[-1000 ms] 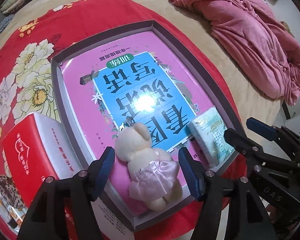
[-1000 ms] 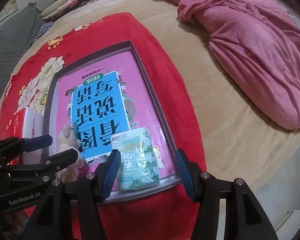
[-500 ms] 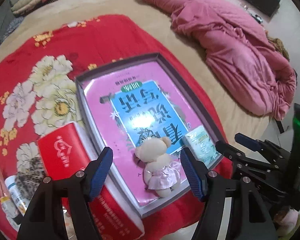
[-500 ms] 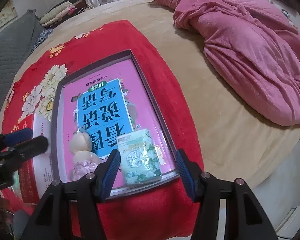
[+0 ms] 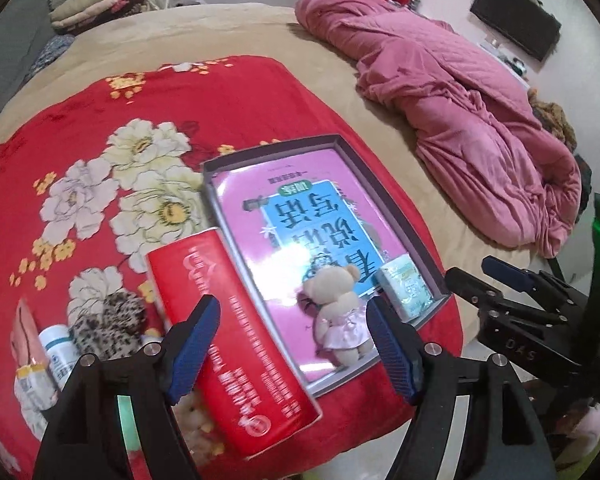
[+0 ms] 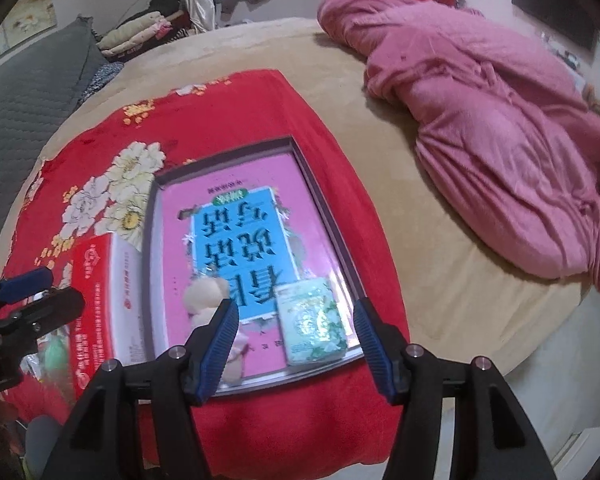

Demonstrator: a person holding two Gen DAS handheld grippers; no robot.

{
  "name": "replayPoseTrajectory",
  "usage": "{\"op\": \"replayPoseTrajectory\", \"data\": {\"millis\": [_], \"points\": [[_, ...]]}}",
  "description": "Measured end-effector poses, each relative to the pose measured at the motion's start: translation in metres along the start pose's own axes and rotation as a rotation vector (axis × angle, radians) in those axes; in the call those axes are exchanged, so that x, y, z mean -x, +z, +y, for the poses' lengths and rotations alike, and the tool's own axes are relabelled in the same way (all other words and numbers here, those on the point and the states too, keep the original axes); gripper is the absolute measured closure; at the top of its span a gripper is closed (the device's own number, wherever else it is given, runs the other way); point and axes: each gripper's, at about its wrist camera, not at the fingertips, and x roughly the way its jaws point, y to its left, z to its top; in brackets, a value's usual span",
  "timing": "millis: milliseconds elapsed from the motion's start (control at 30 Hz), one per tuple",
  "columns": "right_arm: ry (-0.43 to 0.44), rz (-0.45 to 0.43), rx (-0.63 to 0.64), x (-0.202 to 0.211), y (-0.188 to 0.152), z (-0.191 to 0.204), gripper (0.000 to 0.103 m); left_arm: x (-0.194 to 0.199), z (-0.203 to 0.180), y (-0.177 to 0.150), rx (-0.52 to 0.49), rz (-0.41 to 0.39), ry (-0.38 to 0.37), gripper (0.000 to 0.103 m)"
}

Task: Organize soft objects
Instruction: 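Withdraw both open tools from the box back toward the pile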

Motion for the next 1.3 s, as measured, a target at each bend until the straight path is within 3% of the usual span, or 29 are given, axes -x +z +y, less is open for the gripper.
{"op": "replayPoseTrajectory", "data": {"millis": [433,733,1033,1300], "points": [[0.012,-0.118,0.045,0.054,0.013,0.06,0.04,0.074,0.08,-0.012,0.091,-0.097,0.008,0.026],[0.036,-0.185,0.105,0.085,0.019,0.115,0.038,0.132,0.145,-0.026,0.137,-0.176,0.059,0.026],[0.11,-0.207,0.204,0.11,0.017,0.176,0.038,0.17,0.209,-0.052,0.208,-0.205,0.114,0.026],[0.149,-0.207,0.264,0.12,0.009,0.214,0.038,0.186,0.241,-0.072,0.262,-0.219,0.132,0.026]]}}
